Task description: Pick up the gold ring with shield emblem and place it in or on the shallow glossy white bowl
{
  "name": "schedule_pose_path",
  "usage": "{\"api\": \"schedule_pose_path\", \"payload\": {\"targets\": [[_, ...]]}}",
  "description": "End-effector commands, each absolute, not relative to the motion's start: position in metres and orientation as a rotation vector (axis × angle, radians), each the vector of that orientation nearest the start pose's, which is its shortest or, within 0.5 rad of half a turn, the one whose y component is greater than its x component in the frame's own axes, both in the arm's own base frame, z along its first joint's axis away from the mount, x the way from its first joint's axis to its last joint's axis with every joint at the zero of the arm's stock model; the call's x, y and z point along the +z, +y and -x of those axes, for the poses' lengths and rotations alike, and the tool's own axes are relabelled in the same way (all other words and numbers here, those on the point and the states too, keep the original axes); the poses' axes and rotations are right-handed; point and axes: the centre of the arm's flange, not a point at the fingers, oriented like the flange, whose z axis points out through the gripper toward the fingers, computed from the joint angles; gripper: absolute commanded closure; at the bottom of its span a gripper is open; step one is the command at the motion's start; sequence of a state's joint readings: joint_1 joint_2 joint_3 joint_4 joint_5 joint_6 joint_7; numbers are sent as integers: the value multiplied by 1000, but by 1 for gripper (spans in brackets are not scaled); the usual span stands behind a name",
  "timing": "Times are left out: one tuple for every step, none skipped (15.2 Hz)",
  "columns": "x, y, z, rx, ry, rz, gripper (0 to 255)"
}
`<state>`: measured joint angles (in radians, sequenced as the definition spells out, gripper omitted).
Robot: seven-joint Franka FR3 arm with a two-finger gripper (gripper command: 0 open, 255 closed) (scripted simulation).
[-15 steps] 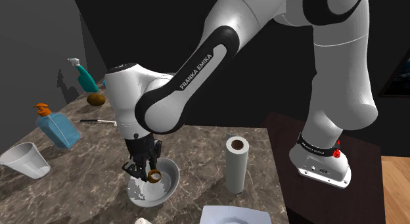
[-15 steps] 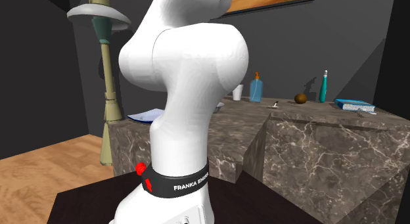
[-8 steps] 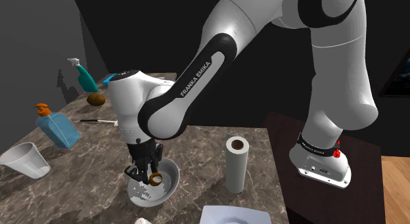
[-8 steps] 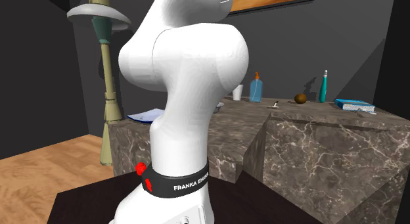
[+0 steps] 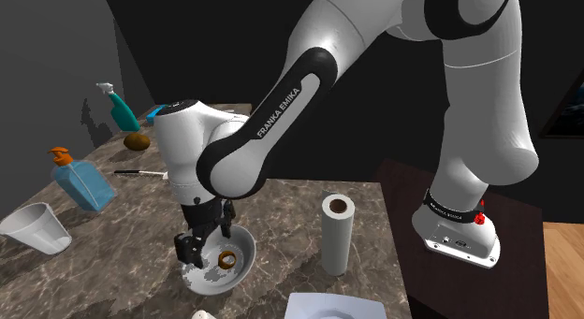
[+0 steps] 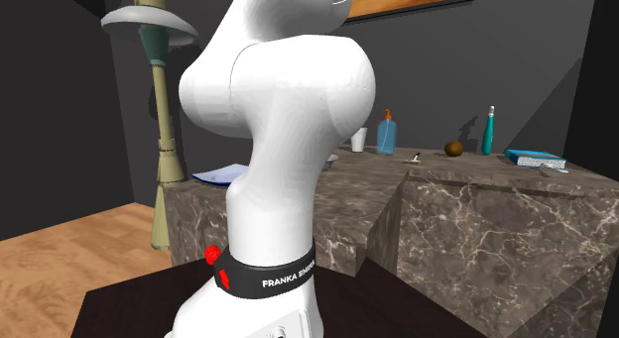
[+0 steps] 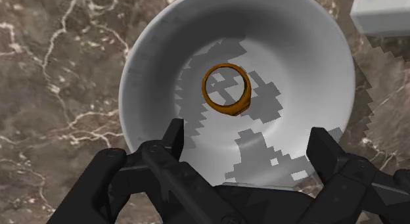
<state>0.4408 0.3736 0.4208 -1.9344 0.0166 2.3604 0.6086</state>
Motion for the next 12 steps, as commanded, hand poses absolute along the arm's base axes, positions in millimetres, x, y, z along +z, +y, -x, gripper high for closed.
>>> {"api": "schedule_pose_path", "payload": {"targets": [[317,466,-418,68,-310,2949,0],[330,464,-419,68,-310,2949,0],[343,462,-420,68,-310,2949,0],[356,460,-421,68,-310,2949,0],[366,458,-421,68,-310,2949,0],[366,458,-421,68,-310,2949,0],[366,458,-421,68,-310,2949,0],[366,458,-421,68,-310,2949,0],[366,458,-421,68,-310,2949,0],[366,458,-421,68,-310,2949,0],[366,458,-421,68,-310,2949,0],[366,458,-421,68,-310,2949,0]]}}
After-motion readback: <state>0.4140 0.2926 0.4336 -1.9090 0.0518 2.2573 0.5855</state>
